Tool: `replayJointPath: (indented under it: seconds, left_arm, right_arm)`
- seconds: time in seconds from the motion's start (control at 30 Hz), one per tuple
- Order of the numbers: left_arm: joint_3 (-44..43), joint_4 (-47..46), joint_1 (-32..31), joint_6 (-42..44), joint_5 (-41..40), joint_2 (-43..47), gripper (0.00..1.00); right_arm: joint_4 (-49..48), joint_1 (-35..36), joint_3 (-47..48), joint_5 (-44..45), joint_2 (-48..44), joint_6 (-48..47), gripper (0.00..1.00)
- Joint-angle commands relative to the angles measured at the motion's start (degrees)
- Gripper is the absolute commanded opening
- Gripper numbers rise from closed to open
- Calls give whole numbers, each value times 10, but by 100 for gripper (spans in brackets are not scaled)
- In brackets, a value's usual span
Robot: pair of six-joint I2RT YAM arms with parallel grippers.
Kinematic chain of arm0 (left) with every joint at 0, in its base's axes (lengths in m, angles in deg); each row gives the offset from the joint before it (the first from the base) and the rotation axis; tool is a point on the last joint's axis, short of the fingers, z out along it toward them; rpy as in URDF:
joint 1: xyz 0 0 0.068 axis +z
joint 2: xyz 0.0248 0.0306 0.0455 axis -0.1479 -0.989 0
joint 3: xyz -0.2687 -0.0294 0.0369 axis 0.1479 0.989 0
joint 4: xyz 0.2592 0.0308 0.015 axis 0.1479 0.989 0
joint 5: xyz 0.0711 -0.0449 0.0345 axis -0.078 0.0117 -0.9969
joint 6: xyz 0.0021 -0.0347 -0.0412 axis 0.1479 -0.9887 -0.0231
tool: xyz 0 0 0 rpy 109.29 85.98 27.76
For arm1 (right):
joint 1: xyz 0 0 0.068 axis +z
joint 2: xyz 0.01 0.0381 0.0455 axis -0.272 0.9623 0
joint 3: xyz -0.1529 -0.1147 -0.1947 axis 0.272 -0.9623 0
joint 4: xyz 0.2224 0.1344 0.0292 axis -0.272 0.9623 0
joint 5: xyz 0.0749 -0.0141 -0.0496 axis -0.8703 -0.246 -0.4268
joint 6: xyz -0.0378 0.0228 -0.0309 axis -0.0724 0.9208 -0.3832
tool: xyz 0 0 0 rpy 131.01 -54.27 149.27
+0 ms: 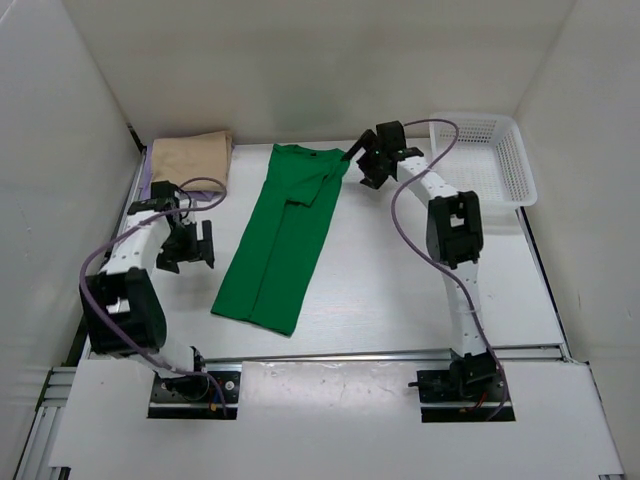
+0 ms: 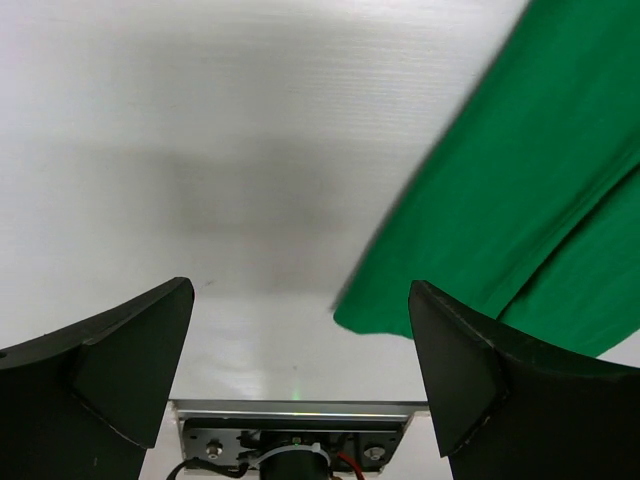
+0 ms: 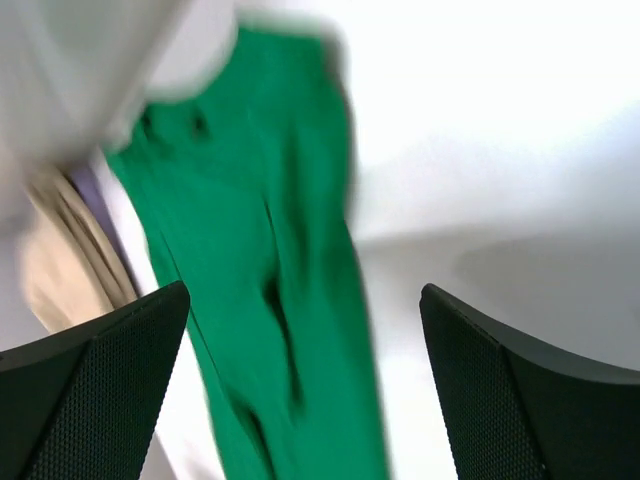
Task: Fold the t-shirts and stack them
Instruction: Rotate the tshirt 90 degrees
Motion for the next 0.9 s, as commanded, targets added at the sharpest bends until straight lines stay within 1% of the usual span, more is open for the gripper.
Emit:
replayJointPath:
  seconds: [0.0,0.03,0.07,0.1,0.13,0.17,0.2,0.23,0.3,0.33,0.37,0.4,0.43,0.47,0.5,0.53,0.57,0.63,0.7,0.73,0.77,0.83,0.87]
  left_arm:
    - [-18,-3,-2,0,-18,108,100]
    - [-18,-3,-2,0,-37,129,100]
    - [-18,5,-2,0,-45,173,100]
    - [-18,16,6,0,-45,195,100]
    - [-13,22,15,0,-45,216,100]
    - [-13,27,23,0,-45,236,100]
    - [4,32,36,0,-52,274,100]
    - [10,39,41,0,-52,293,100]
    - [16,46,47,0,-58,345,100]
    - [22,46,53,0,-58,360,100]
    - [22,51,53,0,-47,374,100]
    - [27,51,53,0,-39,398,100]
    - [27,51,59,0,-33,407,100]
    - [27,56,59,0,-32,415,100]
    - [27,64,59,0,-32,428,100]
    - [22,64,59,0,-32,435,100]
    - [16,74,59,0,-40,441,100]
    - [2,102,59,0,-40,460,100]
    - [-4,122,59,0,-34,474,100]
    - [-4,128,59,0,-34,493,100]
    - [-4,128,59,0,-34,503,100]
    - [-9,134,59,0,-47,529,100]
    - [-9,148,59,0,-47,535,100]
  right_arm:
    - [78,28,-88,-34,-178,-136,100]
    - [93,47,-121,-19,-210,-178,100]
    - [103,58,-193,-5,-273,-197,100]
    - [110,70,-233,10,-304,-213,100]
    - [110,96,-274,44,-367,-235,100]
    - [110,111,-314,58,-398,-242,100]
    - [110,127,-351,68,-425,-242,100]
    - [115,156,-419,76,-470,-242,100]
    - [116,183,-478,83,-509,-216,100]
    - [116,207,-506,84,-535,-199,100]
    - [105,219,-561,72,-544,-152,100]
    - [94,227,-589,57,-549,-123,100]
    - [73,242,-618,3,-557,-94,98]
    - [10,250,-677,-23,-557,-30,96]
    - [-28,273,-705,-41,-557,3,94]
    - [-61,286,-725,-50,-557,34,89]
    - [-79,300,-736,-50,-557,90,83]
    - [-87,343,-741,-18,-529,131,69]
    - [-105,386,-741,-1,-498,156,69]
    - [-111,398,-720,7,-485,163,66]
    - [-111,407,-710,15,-472,170,66]
    - [-117,430,-690,20,-432,198,63]
    - [-117,436,-669,20,-404,204,59]
